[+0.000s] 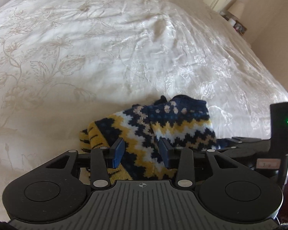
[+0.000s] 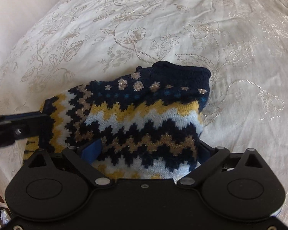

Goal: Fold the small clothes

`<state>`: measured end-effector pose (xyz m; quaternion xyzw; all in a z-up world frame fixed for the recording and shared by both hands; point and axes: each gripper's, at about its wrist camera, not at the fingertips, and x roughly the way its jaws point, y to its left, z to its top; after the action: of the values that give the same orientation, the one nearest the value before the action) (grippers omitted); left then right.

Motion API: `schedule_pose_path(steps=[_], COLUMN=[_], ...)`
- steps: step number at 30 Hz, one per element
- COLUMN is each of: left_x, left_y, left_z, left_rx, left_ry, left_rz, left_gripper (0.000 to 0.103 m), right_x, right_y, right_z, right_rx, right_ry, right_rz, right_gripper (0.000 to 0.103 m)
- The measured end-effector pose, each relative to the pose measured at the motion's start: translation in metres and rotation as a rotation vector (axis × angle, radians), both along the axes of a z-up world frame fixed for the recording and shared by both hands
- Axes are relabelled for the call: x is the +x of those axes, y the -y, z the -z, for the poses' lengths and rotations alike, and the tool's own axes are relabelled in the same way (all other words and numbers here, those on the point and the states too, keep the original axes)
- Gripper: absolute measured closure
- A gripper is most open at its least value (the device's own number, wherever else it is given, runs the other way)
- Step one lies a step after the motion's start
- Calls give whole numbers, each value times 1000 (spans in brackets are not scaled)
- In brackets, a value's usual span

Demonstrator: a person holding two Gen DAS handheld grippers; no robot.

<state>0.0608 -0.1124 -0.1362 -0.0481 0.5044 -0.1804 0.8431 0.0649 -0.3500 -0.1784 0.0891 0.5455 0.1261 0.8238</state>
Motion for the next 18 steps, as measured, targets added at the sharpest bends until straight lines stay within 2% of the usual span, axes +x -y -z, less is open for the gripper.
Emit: schedule_pose_path(steps=[4, 12, 16, 18], left_x=[-6, -10, -9, -8], left_y=[-2, -8, -5, -1], left_z=[33, 34, 36, 36], left_rx=[115, 131, 136, 160], left_ry=[-12, 27, 25, 37], left_rz=[-9, 28, 41, 64], left_gripper=[63, 61, 60, 59], right_x=[-4, -33, -42, -42], right_y=[15, 33, 33, 38], right_z=[-4, -32, -14, -4], right_rx=[22, 4, -100, -90], right_ry=[2, 69, 12, 3], right_rz=[1, 24, 9, 35], right_gripper=[5, 4, 2, 2])
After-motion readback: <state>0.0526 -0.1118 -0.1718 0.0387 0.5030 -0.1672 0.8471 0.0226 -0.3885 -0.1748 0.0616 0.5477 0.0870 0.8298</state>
